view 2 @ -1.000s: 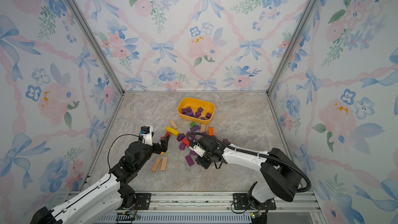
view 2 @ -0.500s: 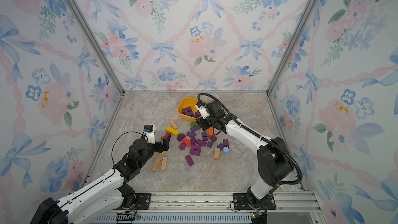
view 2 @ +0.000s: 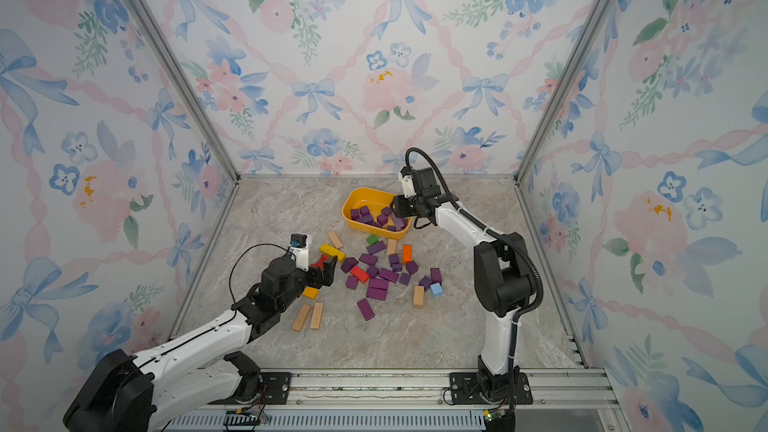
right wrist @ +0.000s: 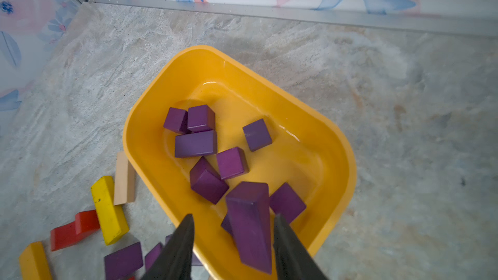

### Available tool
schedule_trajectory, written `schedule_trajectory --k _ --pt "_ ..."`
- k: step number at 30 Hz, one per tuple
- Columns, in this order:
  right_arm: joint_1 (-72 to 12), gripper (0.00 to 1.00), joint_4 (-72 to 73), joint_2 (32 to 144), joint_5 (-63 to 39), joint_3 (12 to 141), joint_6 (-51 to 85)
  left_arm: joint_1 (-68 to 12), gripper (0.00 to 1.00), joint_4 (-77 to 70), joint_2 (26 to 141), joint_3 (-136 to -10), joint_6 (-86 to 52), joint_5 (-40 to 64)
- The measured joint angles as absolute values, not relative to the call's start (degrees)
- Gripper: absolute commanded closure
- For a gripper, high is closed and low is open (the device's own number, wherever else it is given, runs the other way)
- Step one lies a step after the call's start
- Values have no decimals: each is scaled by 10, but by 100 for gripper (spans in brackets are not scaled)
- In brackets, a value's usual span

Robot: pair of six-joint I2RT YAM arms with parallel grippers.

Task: Pick purple bricks into the storage bin
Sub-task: Place the building block in the storage box.

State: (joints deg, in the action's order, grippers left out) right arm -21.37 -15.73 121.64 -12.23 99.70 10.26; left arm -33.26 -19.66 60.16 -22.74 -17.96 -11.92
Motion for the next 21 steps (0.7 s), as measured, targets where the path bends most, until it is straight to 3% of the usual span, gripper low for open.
schedule_trajectory --k 10,21 --pt "-210 26 -161 1230 -124 1037 108 -331 2 -201 627 -238 -165 -106" --pt "-215 18 -182 1025 -114 870 113 -331 2 -210 658 -247 -161 -81"
